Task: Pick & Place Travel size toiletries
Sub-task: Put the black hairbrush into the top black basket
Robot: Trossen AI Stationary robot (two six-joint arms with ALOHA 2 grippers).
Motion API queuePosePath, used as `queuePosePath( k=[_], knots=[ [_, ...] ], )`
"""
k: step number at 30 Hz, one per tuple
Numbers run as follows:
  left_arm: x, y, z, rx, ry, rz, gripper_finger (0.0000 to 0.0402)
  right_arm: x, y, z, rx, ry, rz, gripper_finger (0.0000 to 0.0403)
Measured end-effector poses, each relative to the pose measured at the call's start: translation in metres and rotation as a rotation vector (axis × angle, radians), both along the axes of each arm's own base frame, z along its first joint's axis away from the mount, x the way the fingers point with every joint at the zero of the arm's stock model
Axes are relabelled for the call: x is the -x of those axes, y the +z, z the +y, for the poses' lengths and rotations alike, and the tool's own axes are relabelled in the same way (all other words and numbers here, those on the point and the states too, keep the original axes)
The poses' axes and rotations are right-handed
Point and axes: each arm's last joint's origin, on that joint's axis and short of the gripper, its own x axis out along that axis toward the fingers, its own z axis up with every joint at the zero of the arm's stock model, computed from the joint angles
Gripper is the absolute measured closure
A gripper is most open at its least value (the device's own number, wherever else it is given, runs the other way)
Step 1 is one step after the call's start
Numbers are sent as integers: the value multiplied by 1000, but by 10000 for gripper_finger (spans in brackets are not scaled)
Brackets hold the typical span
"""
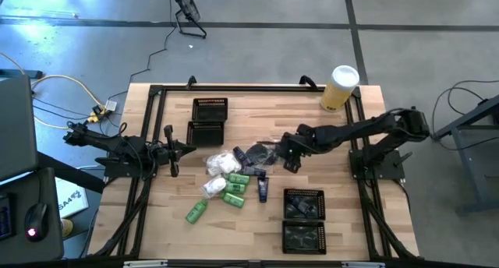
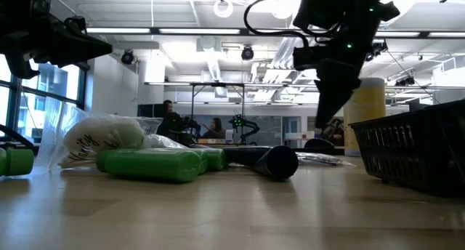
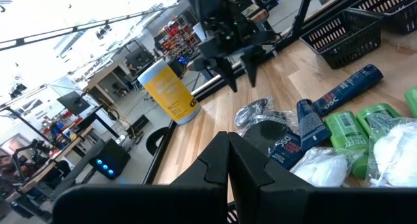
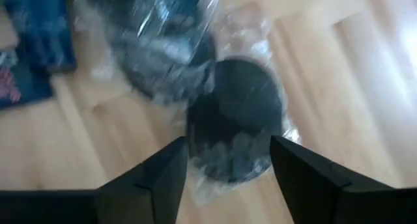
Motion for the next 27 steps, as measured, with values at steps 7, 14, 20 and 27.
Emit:
queuePosePath(
  k=[7, 14, 20, 27],
  knots=[
    [0, 0, 0, 0, 0, 1, 402, 1, -7, 11, -25, 19, -28, 192],
    [0, 0, 0, -20, 0, 4, 402, 7, -18, 1, -59, -19, -16, 203],
    [0, 0, 0, -26, 0, 5, 402, 11, -22, -22, -129, -114, -1, 204],
    [0, 0, 0, -26, 0, 5, 402, 15, -23, -45, -227, -222, -5, 204]
  ],
)
